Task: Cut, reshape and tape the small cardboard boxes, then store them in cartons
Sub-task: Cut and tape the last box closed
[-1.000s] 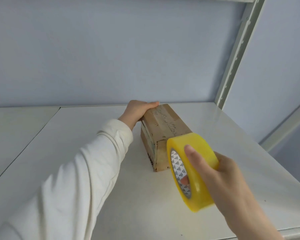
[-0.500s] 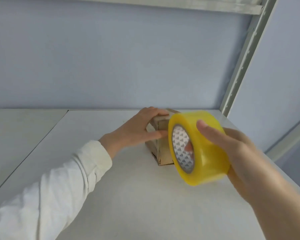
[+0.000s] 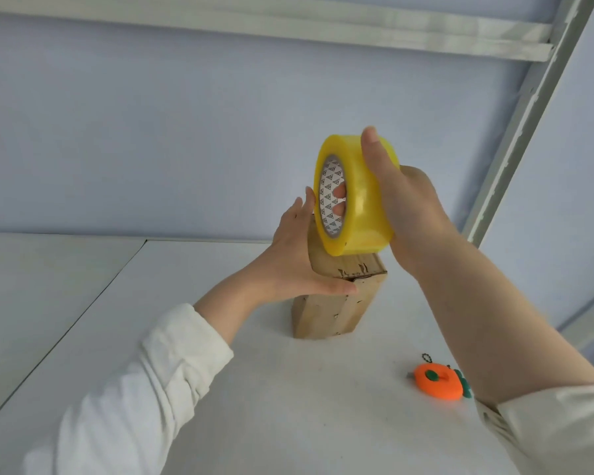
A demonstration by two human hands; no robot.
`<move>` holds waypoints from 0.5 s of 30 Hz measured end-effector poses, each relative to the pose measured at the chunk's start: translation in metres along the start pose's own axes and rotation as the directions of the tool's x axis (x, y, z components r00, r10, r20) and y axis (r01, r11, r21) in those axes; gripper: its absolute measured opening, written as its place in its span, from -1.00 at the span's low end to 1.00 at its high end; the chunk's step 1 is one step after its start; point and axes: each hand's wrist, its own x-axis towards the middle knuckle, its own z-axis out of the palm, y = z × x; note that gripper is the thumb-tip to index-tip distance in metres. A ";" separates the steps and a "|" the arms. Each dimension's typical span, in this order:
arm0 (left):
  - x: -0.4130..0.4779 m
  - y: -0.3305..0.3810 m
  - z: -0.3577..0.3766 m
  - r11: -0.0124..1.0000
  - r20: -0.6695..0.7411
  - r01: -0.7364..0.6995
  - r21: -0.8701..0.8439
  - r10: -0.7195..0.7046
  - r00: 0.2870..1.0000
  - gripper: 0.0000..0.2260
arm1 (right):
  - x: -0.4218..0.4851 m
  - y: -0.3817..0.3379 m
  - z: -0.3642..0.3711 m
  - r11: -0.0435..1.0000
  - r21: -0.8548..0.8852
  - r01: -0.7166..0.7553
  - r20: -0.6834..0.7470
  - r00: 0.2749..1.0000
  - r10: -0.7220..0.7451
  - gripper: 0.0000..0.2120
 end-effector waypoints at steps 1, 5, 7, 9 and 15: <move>0.001 0.002 0.000 0.999 -0.015 -0.003 0.035 0.004 1.000 0.24 | 0.004 0.003 0.000 1.000 0.008 0.010 -0.006 1.000 -0.010 -0.59; 0.008 0.006 0.004 0.976 -0.008 -0.012 0.218 0.014 1.000 0.20 | 0.017 0.008 0.002 0.998 0.053 0.020 -0.012 1.000 -0.019 -0.59; 0.014 0.003 0.005 0.983 -0.045 -0.012 0.182 0.020 0.999 0.22 | 0.020 0.017 0.003 0.998 0.053 0.013 0.015 1.000 -0.014 -0.65; 0.018 -0.001 0.003 0.995 -0.093 0.043 0.092 -0.035 0.995 0.27 | 0.020 0.031 0.003 0.998 0.032 0.050 0.059 0.997 -0.051 -0.71; 0.028 -0.005 0.000 0.992 -0.089 0.104 0.074 -0.098 0.991 0.21 | 0.029 0.043 0.009 0.991 -0.090 0.098 0.006 0.995 -0.098 -0.69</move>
